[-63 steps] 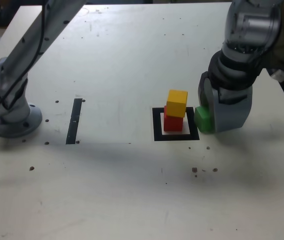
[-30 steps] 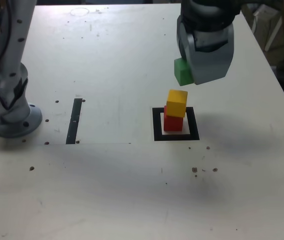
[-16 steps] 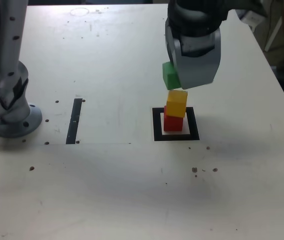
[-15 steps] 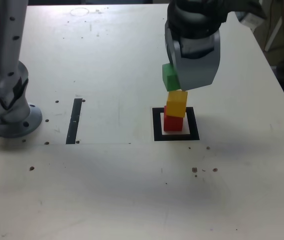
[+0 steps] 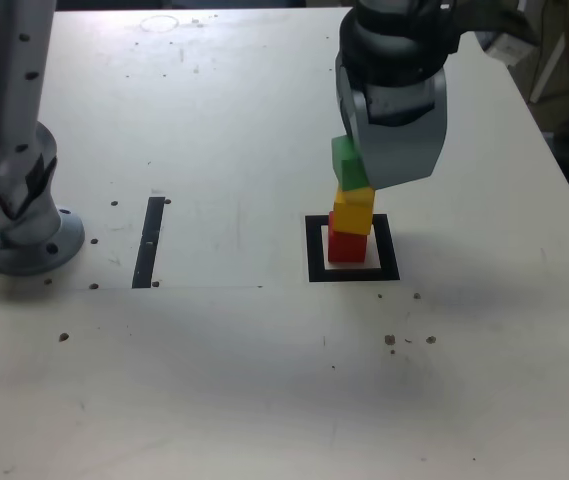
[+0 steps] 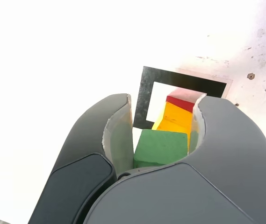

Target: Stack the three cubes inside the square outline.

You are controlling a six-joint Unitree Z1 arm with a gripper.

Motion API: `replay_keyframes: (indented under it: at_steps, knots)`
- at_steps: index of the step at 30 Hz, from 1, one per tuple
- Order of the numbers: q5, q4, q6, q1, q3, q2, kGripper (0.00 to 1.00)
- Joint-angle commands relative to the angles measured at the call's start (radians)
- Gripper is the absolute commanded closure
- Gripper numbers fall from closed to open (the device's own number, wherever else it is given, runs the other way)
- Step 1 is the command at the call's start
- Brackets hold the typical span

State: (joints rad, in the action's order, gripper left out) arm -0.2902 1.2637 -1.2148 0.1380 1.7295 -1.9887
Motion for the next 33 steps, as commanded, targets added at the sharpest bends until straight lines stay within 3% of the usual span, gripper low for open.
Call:
replay_keyframes:
  at_steps: [1, 3, 7, 9, 18, 24, 33]
  knots:
    - [0.002, -0.005, -0.001, 0.003, -0.005, 0.002, 0.65]
    - [0.005, -0.009, -0.005, 0.003, -0.010, 0.001, 0.51]
    - [0.014, -0.013, -0.017, 0.003, -0.018, 0.000, 0.13]
    - [0.017, -0.013, -0.020, 0.003, -0.020, 0.000, 0.04]
    - [0.017, -0.012, -0.022, 0.003, -0.020, 0.006, 0.01]
    - [-0.006, 0.011, -0.007, 0.003, -0.003, 0.042, 0.01]
    - [-0.049, 0.097, 0.140, -0.013, 0.034, 0.108, 0.01]
